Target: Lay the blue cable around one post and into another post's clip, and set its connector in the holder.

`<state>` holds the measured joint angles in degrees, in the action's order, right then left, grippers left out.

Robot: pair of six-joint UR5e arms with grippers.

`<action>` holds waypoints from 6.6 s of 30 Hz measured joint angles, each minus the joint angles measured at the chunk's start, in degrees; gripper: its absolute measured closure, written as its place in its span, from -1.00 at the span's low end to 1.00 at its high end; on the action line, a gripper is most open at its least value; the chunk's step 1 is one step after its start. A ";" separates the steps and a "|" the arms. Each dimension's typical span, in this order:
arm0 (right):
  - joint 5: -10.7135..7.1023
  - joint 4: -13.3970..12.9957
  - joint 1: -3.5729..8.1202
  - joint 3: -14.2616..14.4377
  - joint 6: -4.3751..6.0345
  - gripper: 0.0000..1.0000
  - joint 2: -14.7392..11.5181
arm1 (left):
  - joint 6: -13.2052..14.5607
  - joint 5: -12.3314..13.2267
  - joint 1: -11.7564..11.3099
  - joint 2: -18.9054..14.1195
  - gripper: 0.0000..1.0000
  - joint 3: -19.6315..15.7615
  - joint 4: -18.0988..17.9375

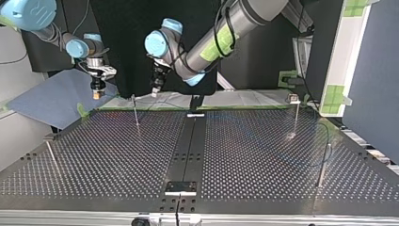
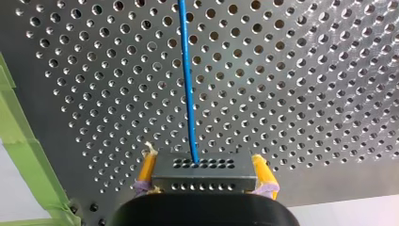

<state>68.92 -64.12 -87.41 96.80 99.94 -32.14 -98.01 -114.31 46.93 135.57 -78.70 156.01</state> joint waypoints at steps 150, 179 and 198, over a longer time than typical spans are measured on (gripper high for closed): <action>3.69 9.46 -2.35 -3.21 0.18 1.00 -11.89 | -5.27 3.42 -6.39 -41.06 -1.00 -57.20 -25.57; 3.89 11.69 -6.79 -3.27 0.62 1.00 -24.69 | -5.36 4.00 -6.39 -41.06 -1.00 -57.46 -25.45; 5.45 14.32 -8.00 -3.22 3.08 1.00 -29.57 | -5.35 4.22 -6.39 -41.06 -1.00 -57.45 -25.09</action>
<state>74.37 -49.80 -95.41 93.58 103.02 -61.71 -103.36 -110.09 40.54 94.51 -136.15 130.92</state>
